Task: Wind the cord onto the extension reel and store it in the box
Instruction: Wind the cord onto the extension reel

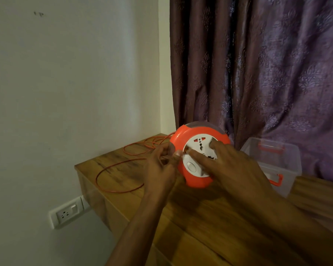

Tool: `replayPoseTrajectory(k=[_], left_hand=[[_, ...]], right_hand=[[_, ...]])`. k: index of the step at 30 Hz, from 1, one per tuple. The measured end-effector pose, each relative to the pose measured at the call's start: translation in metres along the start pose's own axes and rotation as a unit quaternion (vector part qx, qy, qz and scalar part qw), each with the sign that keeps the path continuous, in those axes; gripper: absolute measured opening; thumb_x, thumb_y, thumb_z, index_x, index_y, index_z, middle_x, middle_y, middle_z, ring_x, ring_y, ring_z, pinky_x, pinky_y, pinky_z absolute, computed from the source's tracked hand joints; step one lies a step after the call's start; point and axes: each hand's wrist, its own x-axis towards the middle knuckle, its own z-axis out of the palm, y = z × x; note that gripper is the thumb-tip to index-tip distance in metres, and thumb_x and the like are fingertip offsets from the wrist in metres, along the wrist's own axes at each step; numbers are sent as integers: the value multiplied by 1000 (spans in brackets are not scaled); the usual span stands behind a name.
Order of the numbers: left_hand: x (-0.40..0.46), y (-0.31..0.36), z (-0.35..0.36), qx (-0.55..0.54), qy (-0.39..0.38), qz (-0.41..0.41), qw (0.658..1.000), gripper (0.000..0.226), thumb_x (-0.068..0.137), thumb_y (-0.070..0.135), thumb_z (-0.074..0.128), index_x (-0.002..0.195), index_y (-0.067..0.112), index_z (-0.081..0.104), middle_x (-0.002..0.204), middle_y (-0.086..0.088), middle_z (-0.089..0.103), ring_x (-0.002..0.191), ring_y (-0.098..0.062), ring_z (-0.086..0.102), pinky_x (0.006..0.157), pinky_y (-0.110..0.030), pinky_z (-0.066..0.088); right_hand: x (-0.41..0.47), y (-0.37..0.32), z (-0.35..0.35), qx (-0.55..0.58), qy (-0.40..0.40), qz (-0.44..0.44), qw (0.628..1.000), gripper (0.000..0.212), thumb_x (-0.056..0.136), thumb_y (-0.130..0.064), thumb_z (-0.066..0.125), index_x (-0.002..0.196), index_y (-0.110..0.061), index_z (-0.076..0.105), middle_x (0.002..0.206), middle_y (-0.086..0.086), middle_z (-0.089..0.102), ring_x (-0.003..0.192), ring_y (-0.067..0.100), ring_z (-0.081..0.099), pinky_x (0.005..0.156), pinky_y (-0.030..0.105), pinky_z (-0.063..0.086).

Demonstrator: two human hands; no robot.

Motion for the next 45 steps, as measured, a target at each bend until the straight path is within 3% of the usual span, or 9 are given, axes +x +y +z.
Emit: replayPoseTrajectory(k=[6,11,18,22,27,33,37,40,45], left_hand=[[-4,-6,7,0,4,28,1000,18,82,38,68,93,50,59,88,33,62,86,1,64,68,-28,58],[-9,-9,12,6,27,36,999,23,81,42,67,101,50,58,93,34,59,84,7,61,66,-19,54],[-4,-9,3,-7,29,4,1000,29,83,39,67,111,33,62,106,12,67,93,-11,66,75,-41,60],[-1,-5,3,-24,10,-3,1000,27,83,37,66,110,37,62,109,11,68,93,-12,67,74,-38,60],[-5,-3,6,-34,1,18,999,22,82,37,69,96,50,59,102,22,66,93,-6,65,70,-35,60],[-9,-4,17,-21,14,35,999,24,80,39,69,96,52,56,96,28,61,89,-3,64,70,-32,60],[-4,-9,14,-25,13,21,999,21,81,37,69,85,54,59,85,33,62,83,0,65,66,-34,61],[-4,-7,15,-23,14,12,1000,23,82,36,69,80,57,58,79,38,61,83,0,64,66,-34,60],[-1,-6,12,-33,0,-9,999,16,82,41,67,93,50,61,89,30,63,84,-4,67,65,-31,60]], right_hand=[[4,-13,4,163,94,176,966,59,77,-68,48,127,-38,42,91,4,69,77,29,66,62,36,50],[12,-21,11,446,58,356,819,50,74,-70,49,107,-33,42,83,-1,70,79,27,65,70,34,50],[-7,-10,5,135,22,39,990,75,89,-30,58,142,-45,8,146,8,32,124,31,42,85,45,50],[-3,-4,5,52,-19,19,998,80,90,-36,56,142,-48,-5,148,12,25,127,32,36,89,42,47],[3,-5,-1,93,77,85,989,63,83,-59,51,139,-37,33,102,9,66,80,29,65,61,37,52],[11,-7,4,396,30,324,859,56,74,-68,53,117,-33,42,109,7,67,99,30,61,79,38,50],[-1,-3,-4,294,65,215,929,49,82,-54,55,124,-34,37,101,1,68,92,27,62,72,39,51],[-6,-4,-8,112,40,73,990,67,88,-40,54,141,-41,14,137,2,43,116,25,44,76,39,49],[-3,8,-9,49,-15,-11,999,76,92,-32,49,141,-48,-6,145,13,24,125,32,33,85,43,47]])
